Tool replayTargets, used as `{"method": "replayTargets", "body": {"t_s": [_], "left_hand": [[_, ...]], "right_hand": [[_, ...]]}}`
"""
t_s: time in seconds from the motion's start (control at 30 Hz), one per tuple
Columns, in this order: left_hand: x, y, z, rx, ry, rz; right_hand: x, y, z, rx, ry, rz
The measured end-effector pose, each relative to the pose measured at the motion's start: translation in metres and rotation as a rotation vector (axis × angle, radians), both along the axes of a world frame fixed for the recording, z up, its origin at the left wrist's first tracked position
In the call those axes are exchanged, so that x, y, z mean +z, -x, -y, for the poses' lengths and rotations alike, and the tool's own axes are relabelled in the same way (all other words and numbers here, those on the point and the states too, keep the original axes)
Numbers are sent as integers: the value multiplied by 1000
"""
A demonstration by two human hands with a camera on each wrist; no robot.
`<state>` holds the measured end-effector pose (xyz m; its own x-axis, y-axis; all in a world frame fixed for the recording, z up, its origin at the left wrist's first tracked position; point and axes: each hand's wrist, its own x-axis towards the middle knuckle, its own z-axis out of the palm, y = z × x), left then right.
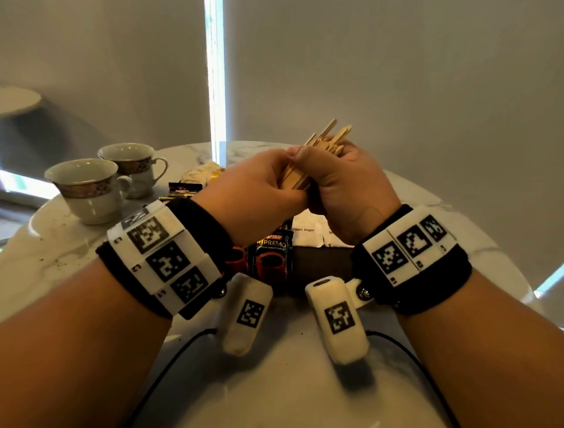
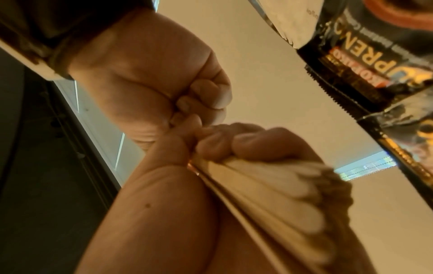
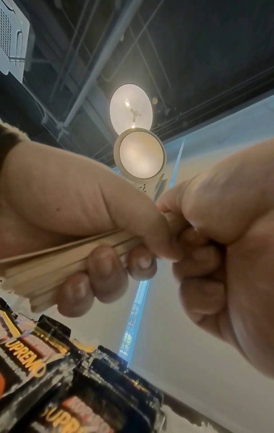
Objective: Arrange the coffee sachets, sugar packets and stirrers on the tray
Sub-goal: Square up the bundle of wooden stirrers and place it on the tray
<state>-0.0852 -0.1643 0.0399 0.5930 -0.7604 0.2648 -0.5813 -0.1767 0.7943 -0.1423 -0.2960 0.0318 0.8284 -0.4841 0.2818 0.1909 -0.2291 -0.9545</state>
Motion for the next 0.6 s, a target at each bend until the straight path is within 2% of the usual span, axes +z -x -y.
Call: {"method": "replayTargets", "body": {"t_s": [0.1,0.27,0.33,0.43,0.5,0.6], "left_hand": [[-2,-2,1,26,-63,54],[0,-7,-3,34,-144,62],[1,-7,-4,28,-200,80],[3,-4,-5,12,-288,122],[2,-1,-4,5,-336,152],[2,4,-2,13,-371,181]], "right_hand": [[-1,-1,-1,17,-20,-13],[9,8,8,-39,229,-76],[19,11,16,-131,128,-1],[32,17,26,-160,-92,152],[35,17,22,-121,-100,155],[25,9,-2,52,21,32]]}}
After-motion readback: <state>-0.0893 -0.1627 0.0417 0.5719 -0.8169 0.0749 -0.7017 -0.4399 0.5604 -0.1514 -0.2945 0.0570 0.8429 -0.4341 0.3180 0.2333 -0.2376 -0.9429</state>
